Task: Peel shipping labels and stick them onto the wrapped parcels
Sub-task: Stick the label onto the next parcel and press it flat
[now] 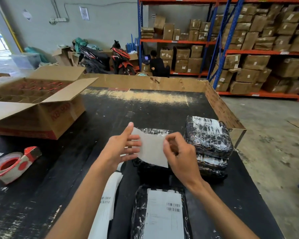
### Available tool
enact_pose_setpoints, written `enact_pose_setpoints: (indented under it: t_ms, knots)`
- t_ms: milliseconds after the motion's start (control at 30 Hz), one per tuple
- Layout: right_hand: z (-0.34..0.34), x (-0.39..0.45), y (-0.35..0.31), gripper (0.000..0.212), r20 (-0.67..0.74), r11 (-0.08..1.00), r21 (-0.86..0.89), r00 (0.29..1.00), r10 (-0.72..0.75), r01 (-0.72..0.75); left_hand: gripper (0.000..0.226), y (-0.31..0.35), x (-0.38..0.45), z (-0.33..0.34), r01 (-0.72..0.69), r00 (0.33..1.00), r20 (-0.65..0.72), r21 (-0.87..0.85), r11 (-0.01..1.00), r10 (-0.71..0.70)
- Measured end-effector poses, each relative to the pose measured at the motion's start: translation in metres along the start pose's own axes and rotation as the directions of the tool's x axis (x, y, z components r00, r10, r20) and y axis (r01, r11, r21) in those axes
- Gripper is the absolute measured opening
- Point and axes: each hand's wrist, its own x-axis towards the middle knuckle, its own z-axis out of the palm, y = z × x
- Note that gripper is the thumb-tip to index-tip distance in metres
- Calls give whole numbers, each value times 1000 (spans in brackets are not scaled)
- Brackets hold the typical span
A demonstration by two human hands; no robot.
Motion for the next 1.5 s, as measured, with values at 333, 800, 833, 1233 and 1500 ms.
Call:
enact_pose_setpoints:
  t_ms: [333,800,833,1233,1500]
  knots:
    - [10,-9,6,12,215,949,-140,945,-248,281,18,12,4,17,-239,971,-34,-57,969,238]
    - [-5,29,23,28,274,698,314,765,583,-644,16,8,53,13,-188,955,203,-144,972,215]
    - [-4,30,26,26,297,668,339,749,592,-663,16,7,57,14,-181,954,214,-137,974,208]
    - [13,23,53,37,255,541,242,591,766,-806,38,-25,89,12,-256,960,196,321,912,201]
    - [25,27,58,41,142,660,64,662,736,-748,43,-30,106,15,-295,955,156,463,836,251]
